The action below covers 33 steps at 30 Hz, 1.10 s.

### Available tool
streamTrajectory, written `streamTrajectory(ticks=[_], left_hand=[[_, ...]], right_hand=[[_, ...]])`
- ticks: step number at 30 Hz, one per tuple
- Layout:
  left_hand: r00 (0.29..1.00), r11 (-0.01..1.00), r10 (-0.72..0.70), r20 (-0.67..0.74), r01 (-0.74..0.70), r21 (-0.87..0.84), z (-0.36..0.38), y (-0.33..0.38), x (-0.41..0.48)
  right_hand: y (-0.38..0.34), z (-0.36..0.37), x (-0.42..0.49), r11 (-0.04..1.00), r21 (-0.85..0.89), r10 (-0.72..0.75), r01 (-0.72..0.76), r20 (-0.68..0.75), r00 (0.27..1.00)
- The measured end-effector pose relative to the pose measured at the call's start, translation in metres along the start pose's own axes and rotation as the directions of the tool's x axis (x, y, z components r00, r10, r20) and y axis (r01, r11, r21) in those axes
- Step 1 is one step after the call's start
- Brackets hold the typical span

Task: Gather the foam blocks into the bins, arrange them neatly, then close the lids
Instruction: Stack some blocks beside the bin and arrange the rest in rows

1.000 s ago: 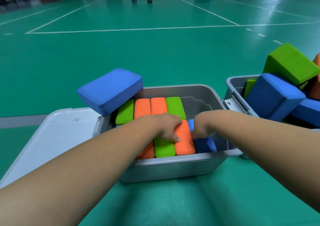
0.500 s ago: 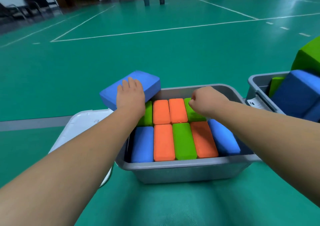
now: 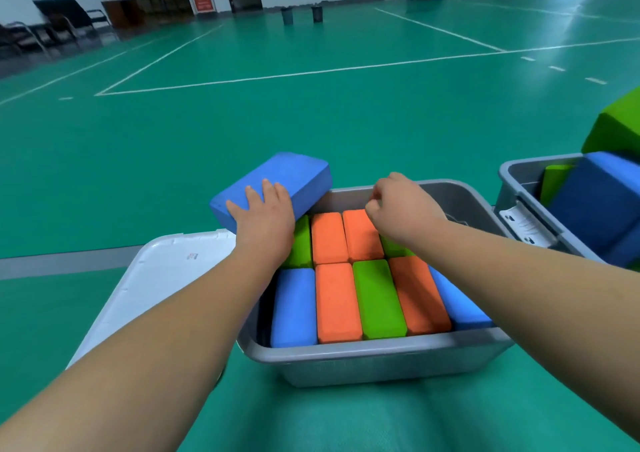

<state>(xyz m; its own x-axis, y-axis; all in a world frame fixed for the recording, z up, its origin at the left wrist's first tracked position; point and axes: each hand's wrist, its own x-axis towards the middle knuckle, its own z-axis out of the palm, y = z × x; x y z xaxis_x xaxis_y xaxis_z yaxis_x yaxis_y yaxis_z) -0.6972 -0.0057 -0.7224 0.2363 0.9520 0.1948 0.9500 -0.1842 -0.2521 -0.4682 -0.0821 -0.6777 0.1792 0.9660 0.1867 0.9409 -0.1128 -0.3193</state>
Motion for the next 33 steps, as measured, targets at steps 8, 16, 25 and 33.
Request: streamTrajectory(ticks=[8, 16, 25, 33], left_hand=[[0.944, 0.924, 0.255, -0.207, -0.301, -0.234, -0.045, 0.066, -0.015], [0.896, 0.789, 0.390, -0.212, -0.444, -0.425, -0.054, 0.141, -0.032], [0.695, 0.733, 0.672, 0.255, -0.575, -0.363, -0.011, 0.158, -0.048], [0.683, 0.771, 0.633, 0.364, -0.516, -0.372, -0.026, 0.165, -0.045]], right_hand=[[0.017, -0.023, 0.010, 0.887, 0.435, 0.289, -0.158, -0.254, 0.923], [0.070, -0.066, 0.009, 0.873, 0.458, 0.374, -0.168, -0.408, 0.833], [0.109, -0.071, -0.012, 0.958, 0.279, 0.196, -0.066, -0.469, 0.861], [0.113, -0.046, -0.010, 0.980, 0.195, 0.048, 0.045, -0.449, 0.892]])
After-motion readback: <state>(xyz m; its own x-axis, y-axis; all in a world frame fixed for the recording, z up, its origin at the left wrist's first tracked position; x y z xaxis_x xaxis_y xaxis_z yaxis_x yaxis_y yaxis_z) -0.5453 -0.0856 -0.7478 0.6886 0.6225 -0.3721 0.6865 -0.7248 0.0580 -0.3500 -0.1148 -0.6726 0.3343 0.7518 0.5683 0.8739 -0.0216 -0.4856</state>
